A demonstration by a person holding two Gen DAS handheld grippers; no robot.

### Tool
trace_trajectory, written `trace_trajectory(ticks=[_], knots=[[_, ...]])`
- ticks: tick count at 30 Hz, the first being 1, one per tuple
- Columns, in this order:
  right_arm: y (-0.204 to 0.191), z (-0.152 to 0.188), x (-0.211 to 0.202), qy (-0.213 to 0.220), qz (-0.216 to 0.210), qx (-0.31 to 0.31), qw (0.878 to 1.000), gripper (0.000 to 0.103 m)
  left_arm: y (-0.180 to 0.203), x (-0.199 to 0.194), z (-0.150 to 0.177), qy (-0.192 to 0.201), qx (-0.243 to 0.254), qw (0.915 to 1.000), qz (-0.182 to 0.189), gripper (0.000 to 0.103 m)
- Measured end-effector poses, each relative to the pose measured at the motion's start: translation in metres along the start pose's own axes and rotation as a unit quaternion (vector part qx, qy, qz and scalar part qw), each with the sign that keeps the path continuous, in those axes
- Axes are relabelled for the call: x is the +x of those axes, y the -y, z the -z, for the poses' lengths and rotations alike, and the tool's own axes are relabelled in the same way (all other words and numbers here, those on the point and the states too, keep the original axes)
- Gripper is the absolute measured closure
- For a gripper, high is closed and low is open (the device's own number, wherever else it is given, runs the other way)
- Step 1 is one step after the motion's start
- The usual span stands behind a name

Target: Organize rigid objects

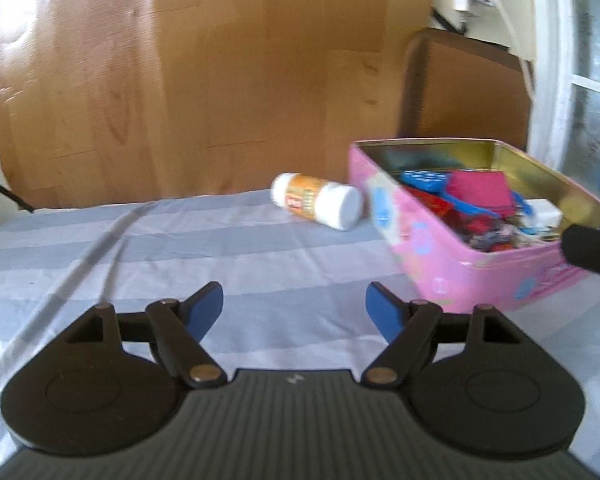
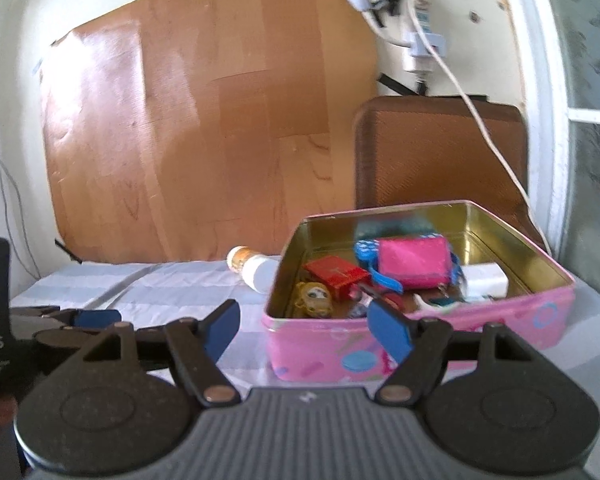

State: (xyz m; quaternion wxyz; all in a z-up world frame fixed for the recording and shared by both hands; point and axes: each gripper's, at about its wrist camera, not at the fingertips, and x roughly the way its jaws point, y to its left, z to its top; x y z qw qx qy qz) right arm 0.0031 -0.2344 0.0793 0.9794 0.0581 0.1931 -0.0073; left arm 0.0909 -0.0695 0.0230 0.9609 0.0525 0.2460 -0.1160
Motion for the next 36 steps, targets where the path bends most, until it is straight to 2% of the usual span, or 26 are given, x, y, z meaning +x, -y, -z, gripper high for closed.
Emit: trace_trajectory(ticks=[4,8,10,12,15,18,20,22,27,30,32,36], knots=[[-0.019,-0.009,0.010,-0.007,-0.022,-0.038,0.999,0.033,-0.020,0.011,0.004,-0.006,-0.013,0.9996,-0.025,0.023],[-0.040,-0.024,0.028,-0.028,-0.057,-0.087,0.994,0.053,-0.046,0.020,0.011,-0.014,-0.051,0.9979,-0.039,0.023],[-0.052,-0.034,0.044,-0.040,-0.070,-0.120,0.989,0.057,-0.056,0.025,0.013,-0.017,-0.067,0.9965,-0.048,0.023],[-0.065,-0.045,0.067,-0.058,-0.078,-0.157,0.983,0.060,-0.063,0.031,0.016,-0.022,-0.082,0.9948,-0.056,0.023],[-0.086,-0.067,0.121,-0.113,-0.088,-0.195,0.970,0.060,-0.073,0.038,0.016,-0.037,-0.109,0.9921,-0.050,0.023],[-0.112,-0.083,0.181,-0.164,-0.075,-0.248,0.952,0.056,-0.077,0.040,0.015,-0.042,-0.118,0.9909,-0.050,0.023],[-0.126,-0.084,0.219,-0.182,-0.042,-0.297,0.937,0.048,-0.080,0.041,0.015,-0.045,-0.125,0.9899,-0.049,0.023],[-0.129,-0.081,0.255,-0.213,-0.021,-0.312,0.926,0.048,-0.083,0.042,0.015,-0.049,-0.134,0.9885,-0.049,0.023],[-0.128,-0.064,0.311,-0.271,0.029,-0.336,0.902,0.045,-0.094,0.049,0.012,-0.054,-0.158,0.9841,-0.060,0.023],[-0.128,-0.057,0.327,-0.293,0.044,-0.345,0.891,0.049,-0.101,0.049,0.011,-0.050,-0.174,0.9815,-0.063,0.023],[-0.130,-0.052,0.320,-0.284,0.038,-0.364,0.886,0.050,-0.105,0.048,0.011,-0.046,-0.185,0.9794,-0.066,0.023],[-0.138,-0.043,0.270,-0.269,-0.035,-0.375,0.886,0.050,-0.114,0.045,0.012,-0.035,-0.208,0.9760,-0.055,0.023]])
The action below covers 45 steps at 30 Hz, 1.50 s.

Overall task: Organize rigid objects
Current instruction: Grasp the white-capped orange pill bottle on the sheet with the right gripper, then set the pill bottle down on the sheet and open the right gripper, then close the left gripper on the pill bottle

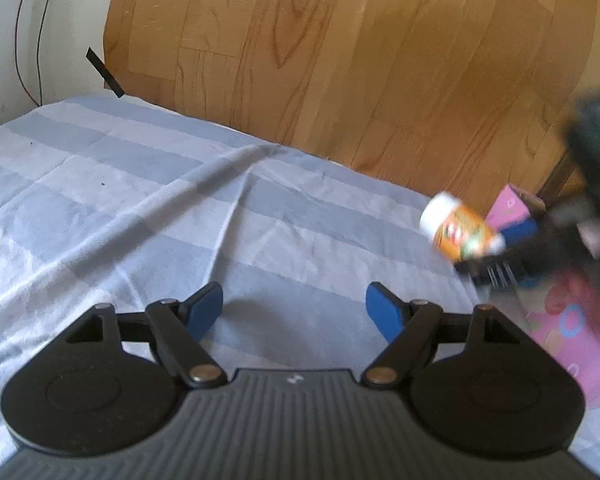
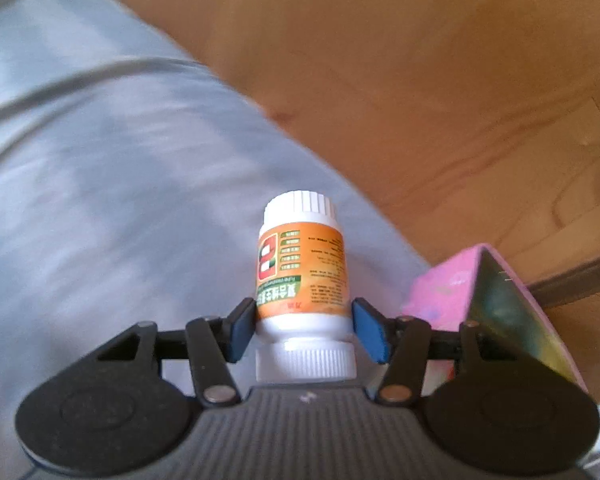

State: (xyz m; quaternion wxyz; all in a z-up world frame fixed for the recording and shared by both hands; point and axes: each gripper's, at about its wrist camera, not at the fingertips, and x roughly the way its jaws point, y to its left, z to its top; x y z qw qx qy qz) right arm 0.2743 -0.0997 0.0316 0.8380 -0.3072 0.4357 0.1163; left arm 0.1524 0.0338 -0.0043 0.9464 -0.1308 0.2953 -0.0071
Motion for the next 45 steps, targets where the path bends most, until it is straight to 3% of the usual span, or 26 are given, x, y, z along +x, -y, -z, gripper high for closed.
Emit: trace_trajectory(ticks=[3,6,9,12,15,17,19,24,28,30,31,32,35,39,42,45], knots=[[-0.030,0.038,-0.044,0.030,-0.035,-0.045,0.998,0.050,0.000,-0.008,-0.001,0.019,0.000,0.9987,0.047,0.022],[-0.055,0.092,-0.086,0.051,-0.056,-0.078,0.994,0.050,0.009,-0.023,0.003,0.033,0.020,0.9850,0.168,0.011],[-0.067,0.144,-0.124,0.065,-0.061,-0.086,0.992,0.049,0.031,-0.035,0.016,0.019,0.080,0.9611,0.263,0.011],[-0.064,0.193,-0.157,0.078,-0.070,-0.061,0.993,0.050,0.058,-0.047,0.034,-0.007,0.141,0.9264,0.349,0.012],[-0.058,0.235,-0.178,0.101,-0.064,-0.004,0.993,0.036,0.081,-0.062,0.052,-0.021,0.185,0.9012,0.392,0.012],[-0.056,0.256,-0.185,0.122,-0.069,0.050,0.989,0.025,0.090,-0.067,0.060,-0.030,0.202,0.8937,0.399,0.012],[-0.053,0.276,-0.190,0.144,-0.079,0.093,0.982,0.024,0.093,-0.068,0.065,-0.043,0.200,0.8936,0.400,0.012],[-0.040,0.295,-0.174,0.169,-0.092,0.205,0.960,0.024,0.092,-0.060,0.070,-0.080,0.175,0.9040,0.382,0.012],[-0.035,0.305,-0.162,0.180,-0.103,0.233,0.950,0.025,0.095,-0.058,0.077,-0.103,0.179,0.9004,0.383,0.019],[-0.035,0.306,-0.161,0.187,-0.105,0.232,0.949,0.031,0.100,-0.058,0.083,-0.111,0.188,0.8961,0.386,0.022],[-0.037,0.307,-0.162,0.190,-0.110,0.233,0.948,0.043,0.102,-0.060,0.084,-0.110,0.192,0.8960,0.385,0.022],[-0.040,0.309,-0.161,0.194,-0.118,0.233,0.946,0.044,0.104,-0.063,0.083,-0.104,0.196,0.8978,0.381,0.023],[-0.039,0.309,-0.162,0.206,-0.103,0.233,0.945,0.045,0.115,-0.070,0.070,-0.087,0.204,0.8955,0.386,0.025],[-0.014,0.306,-0.172,0.243,-0.075,0.266,0.930,0.045,0.151,-0.076,0.038,-0.057,0.225,0.8879,0.397,0.025],[0.013,0.298,-0.181,0.272,-0.032,0.275,0.922,0.045,0.190,-0.068,0.017,-0.036,0.238,0.8865,0.395,0.025],[0.048,0.288,-0.176,0.275,0.001,0.275,0.921,0.045,0.225,-0.049,0.006,-0.031,0.240,0.8898,0.387,0.025]])
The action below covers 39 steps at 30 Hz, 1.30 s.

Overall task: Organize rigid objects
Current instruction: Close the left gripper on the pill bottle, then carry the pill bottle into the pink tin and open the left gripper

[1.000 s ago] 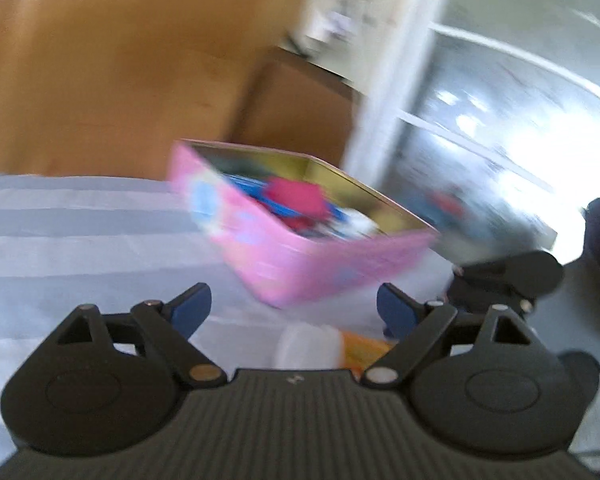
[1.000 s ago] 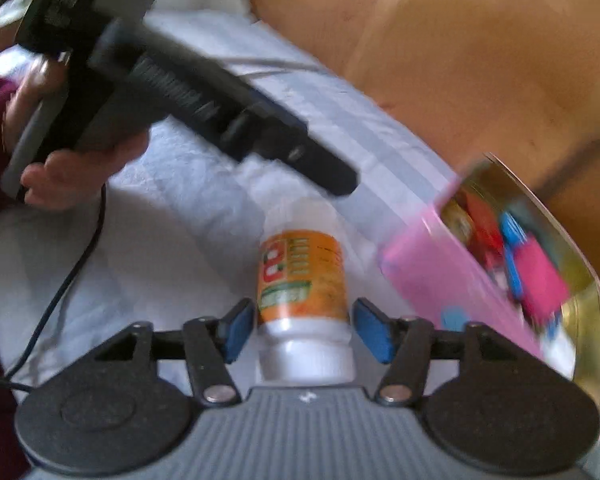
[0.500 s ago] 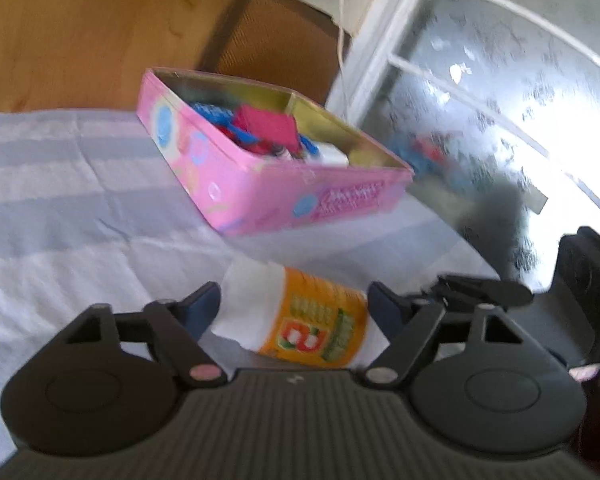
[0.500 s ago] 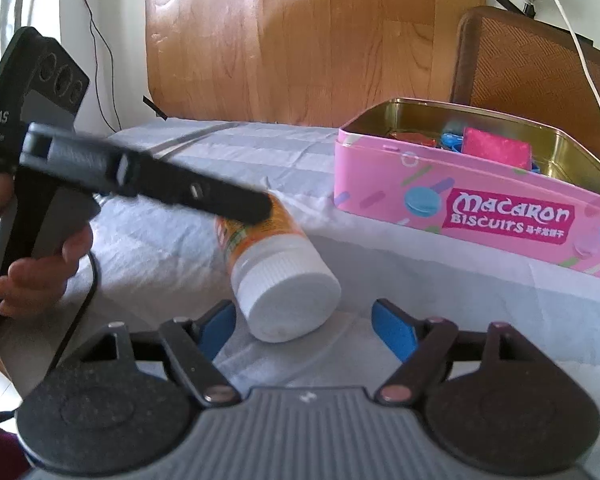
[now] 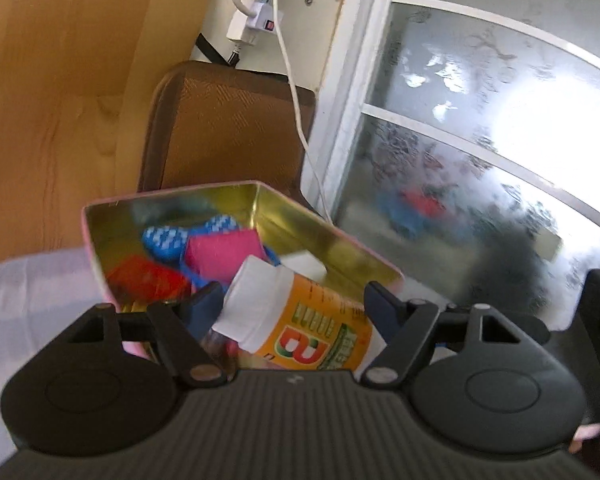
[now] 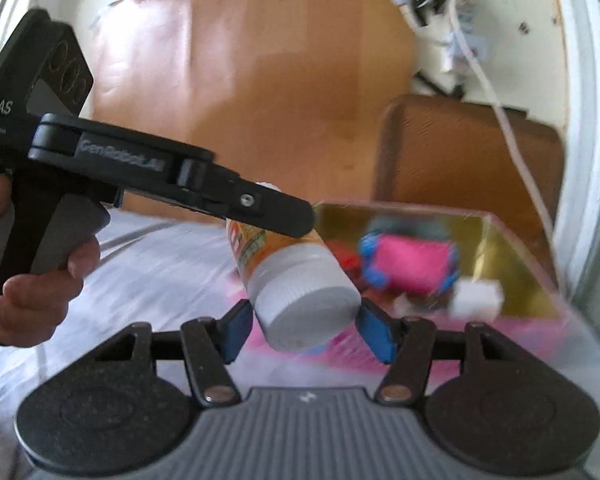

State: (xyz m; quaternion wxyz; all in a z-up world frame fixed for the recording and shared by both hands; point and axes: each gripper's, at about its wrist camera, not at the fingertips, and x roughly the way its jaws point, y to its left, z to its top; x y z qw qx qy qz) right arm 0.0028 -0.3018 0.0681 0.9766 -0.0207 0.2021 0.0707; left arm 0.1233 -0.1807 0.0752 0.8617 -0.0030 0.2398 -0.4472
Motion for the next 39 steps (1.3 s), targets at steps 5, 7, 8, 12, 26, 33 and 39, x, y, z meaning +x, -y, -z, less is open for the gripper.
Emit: trace_trajectory(ticks=[5,7,8,12,26,33,39], knots=[[0.048,-0.016,0.045,-0.025,0.010,0.016,1.000,0.045,-0.004,0.052,-0.018,-0.016,-0.004,0.9997,-0.020,0.025],[0.060,-0.018,0.062,-0.032,0.014,0.019,0.999,0.045,-0.006,0.068,-0.024,-0.023,0.002,0.9993,-0.031,0.025],[0.064,-0.019,0.068,-0.035,0.018,0.019,0.999,0.045,-0.007,0.075,-0.026,-0.026,0.003,0.9991,-0.035,0.025],[0.080,-0.019,0.091,-0.043,0.026,0.029,0.998,0.045,-0.012,0.098,-0.034,-0.034,0.007,0.9983,-0.047,0.025],[0.092,-0.024,0.118,-0.054,0.032,0.031,0.998,0.045,-0.025,0.126,-0.044,-0.030,0.012,0.9969,-0.072,0.024],[0.088,-0.029,0.127,-0.060,0.047,0.024,0.997,0.045,-0.027,0.131,-0.046,-0.028,0.012,0.9955,-0.090,0.022],[0.080,-0.029,0.116,-0.016,0.114,0.045,0.992,0.033,-0.019,0.122,-0.042,-0.028,0.005,0.9831,-0.181,0.013]])
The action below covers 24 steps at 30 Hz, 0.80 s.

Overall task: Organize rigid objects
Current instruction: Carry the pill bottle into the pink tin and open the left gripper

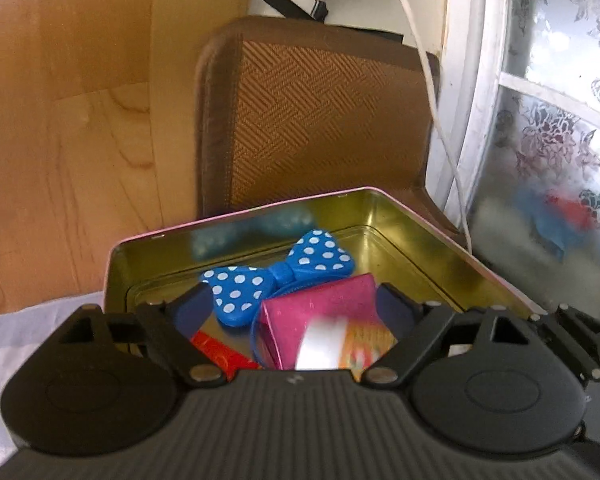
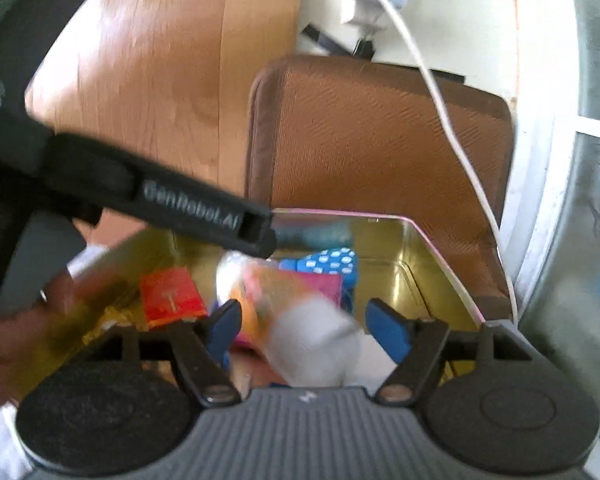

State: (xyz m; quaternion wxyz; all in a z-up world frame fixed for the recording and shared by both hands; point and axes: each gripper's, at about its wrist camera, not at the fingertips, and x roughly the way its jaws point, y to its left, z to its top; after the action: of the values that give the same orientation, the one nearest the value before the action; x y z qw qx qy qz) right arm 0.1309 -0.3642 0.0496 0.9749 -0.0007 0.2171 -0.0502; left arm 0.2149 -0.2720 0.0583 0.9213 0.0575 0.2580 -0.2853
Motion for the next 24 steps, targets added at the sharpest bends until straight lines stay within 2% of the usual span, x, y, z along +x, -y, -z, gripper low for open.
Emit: trace_trajectory(ticks=[7,15,19,24], knots=[[0.000,0.010,-0.040,0.028,-0.010,0.045,0.999,0.033,0.010,-0.045,0.009,0.019,0.014,0.9980,-0.059,0.012],[0.003,0.033,-0.094,0.041,-0.017,0.113,0.993,0.032,0.015,-0.097,0.035,0.032,0.021,0.9951,-0.091,0.003],[0.005,0.046,-0.119,0.033,-0.025,0.156,0.987,0.032,0.015,-0.120,0.052,0.040,0.019,0.9936,-0.104,0.000],[-0.002,0.057,-0.141,0.017,-0.029,0.168,0.985,0.032,0.013,-0.145,0.074,0.037,0.019,0.9922,-0.118,0.000]])
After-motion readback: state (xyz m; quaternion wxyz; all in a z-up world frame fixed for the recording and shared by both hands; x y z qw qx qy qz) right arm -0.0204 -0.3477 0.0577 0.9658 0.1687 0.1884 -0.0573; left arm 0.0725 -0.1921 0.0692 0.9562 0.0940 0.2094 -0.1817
